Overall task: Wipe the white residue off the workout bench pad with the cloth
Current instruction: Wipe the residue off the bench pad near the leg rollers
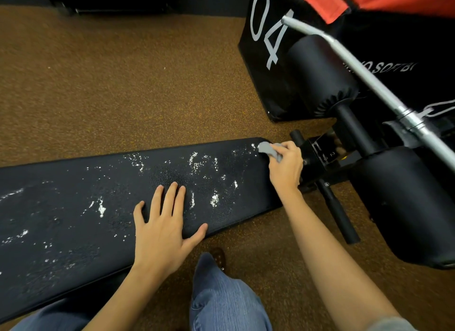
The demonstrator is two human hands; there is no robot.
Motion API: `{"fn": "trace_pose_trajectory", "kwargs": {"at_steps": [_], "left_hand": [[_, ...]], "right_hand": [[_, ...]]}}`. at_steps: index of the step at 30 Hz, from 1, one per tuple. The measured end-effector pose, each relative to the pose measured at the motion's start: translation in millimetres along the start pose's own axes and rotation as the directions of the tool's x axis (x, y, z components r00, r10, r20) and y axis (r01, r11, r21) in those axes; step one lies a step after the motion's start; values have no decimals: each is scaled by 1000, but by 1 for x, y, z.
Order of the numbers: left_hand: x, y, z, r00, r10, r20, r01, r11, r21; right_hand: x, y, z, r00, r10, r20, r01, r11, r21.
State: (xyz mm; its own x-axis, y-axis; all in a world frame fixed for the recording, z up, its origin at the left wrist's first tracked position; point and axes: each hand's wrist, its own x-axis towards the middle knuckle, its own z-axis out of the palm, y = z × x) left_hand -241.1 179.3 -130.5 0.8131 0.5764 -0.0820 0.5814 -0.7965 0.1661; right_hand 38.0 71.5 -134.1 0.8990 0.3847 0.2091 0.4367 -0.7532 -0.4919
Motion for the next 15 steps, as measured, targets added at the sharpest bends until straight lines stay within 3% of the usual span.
{"fn": "trace_pose_trajectory", "kwargs": {"at_steps": [4, 6, 12, 15], "left_hand": [[0, 0, 1, 1000, 0, -7, 0, 1000, -9], [0, -1, 1, 1000, 1, -14, -1, 1000, -14], [1, -1, 2, 1000, -8, -22, 7, 1000, -24], [0, 0, 1, 1000, -11, -8, 11, 1000, -18]], "right_hand": [[-45, 15, -18, 964, -237, 121, 239, 971, -5], [-51, 30, -30, 948, -282, 147, 288, 957, -22], [16, -1, -1, 996, -83, 26, 84, 996, -43], [11, -9, 6, 993, -103, 54, 102, 995, 19]]}}
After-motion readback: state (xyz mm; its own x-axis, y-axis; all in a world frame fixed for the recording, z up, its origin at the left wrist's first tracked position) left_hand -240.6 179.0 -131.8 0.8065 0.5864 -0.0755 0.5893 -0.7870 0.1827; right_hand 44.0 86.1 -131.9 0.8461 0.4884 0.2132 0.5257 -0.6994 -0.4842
